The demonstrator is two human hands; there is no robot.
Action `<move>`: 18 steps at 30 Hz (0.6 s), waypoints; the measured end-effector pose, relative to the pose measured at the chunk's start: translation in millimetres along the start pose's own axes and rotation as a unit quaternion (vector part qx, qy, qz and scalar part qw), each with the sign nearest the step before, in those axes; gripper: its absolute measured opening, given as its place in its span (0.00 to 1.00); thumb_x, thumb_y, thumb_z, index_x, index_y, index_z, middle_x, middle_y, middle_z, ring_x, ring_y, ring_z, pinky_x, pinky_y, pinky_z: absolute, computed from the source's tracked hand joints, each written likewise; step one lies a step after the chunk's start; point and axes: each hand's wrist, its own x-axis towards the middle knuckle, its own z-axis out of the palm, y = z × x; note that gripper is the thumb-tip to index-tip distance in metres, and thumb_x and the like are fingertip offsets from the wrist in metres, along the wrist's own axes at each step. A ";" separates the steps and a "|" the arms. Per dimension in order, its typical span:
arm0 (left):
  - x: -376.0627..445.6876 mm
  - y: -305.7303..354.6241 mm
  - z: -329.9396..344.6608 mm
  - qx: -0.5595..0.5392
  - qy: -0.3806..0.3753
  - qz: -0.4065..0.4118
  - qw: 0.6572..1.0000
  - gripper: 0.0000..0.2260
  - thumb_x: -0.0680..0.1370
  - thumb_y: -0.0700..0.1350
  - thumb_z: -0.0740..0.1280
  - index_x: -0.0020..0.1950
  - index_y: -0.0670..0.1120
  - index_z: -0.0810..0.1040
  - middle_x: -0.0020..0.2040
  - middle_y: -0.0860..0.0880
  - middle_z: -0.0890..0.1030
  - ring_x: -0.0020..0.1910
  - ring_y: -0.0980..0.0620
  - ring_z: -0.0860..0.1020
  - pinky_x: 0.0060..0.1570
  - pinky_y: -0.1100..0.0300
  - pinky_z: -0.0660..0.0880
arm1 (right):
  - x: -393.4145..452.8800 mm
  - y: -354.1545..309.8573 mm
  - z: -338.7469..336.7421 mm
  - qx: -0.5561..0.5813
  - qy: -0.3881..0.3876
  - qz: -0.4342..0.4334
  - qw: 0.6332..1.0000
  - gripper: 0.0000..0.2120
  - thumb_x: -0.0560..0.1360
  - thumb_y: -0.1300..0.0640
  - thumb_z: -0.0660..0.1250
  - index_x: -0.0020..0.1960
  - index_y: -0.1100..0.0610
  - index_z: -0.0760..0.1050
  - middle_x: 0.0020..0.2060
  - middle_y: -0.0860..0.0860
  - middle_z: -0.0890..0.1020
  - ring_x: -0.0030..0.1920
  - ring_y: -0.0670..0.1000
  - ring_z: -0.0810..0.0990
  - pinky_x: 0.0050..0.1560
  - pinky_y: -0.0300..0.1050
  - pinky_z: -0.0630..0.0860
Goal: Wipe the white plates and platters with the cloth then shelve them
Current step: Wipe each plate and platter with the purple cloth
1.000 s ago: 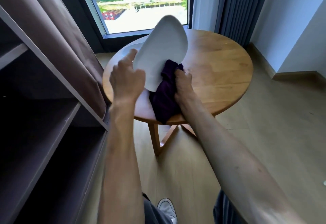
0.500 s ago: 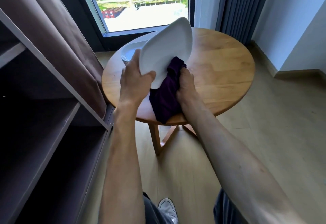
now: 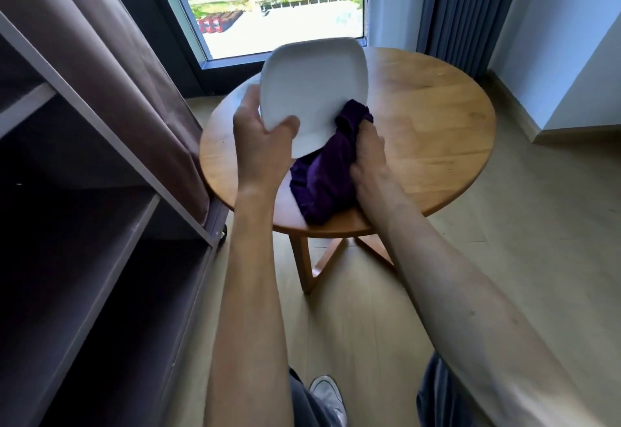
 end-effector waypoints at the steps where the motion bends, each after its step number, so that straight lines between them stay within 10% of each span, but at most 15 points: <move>1: 2.0 0.2 -7.6 0.015 -0.011 0.010 1.000 0.21 0.74 0.37 0.70 0.62 0.56 0.74 0.56 0.57 0.77 0.58 0.58 0.74 0.45 0.68 0.79 | 0.9 -6.2 -0.5 -0.022 -0.013 -0.022 0.999 0.06 0.73 0.66 0.68 0.50 0.62 0.80 0.40 0.57 0.83 0.37 0.55 0.82 0.42 0.46 0.81; 5: 5.4 -0.4 -36.6 0.017 -0.052 -0.012 0.998 0.22 0.69 0.41 0.69 0.57 0.63 0.78 0.54 0.58 0.80 0.57 0.58 0.76 0.45 0.63 0.80 | 2.1 -39.5 11.3 -0.185 -0.065 -0.132 0.972 0.04 0.65 0.64 0.66 0.38 0.58 0.77 0.31 0.50 0.76 0.33 0.49 0.73 0.33 0.43 0.73; 13: 13.3 -3.5 -63.3 -0.060 -0.017 -0.081 0.995 0.20 0.63 0.44 0.67 0.54 0.43 0.82 0.57 0.34 0.80 0.60 0.32 0.78 0.49 0.45 0.76 | -11.8 -69.0 58.3 -0.471 -0.210 -0.252 0.819 0.24 0.71 0.57 0.58 0.65 0.59 0.77 0.57 0.54 0.82 0.59 0.52 0.80 0.64 0.48 0.76; 18: 7.1 1.7 -32.4 -0.180 -0.022 -0.122 0.976 0.14 0.74 0.40 0.63 0.57 0.42 0.81 0.51 0.41 0.84 0.51 0.43 0.83 0.49 0.52 0.80 | -53.5 -50.6 101.5 -0.566 -0.331 -0.282 0.701 0.28 0.73 0.49 0.57 0.72 0.54 0.74 0.67 0.54 0.79 0.66 0.54 0.77 0.68 0.53 0.72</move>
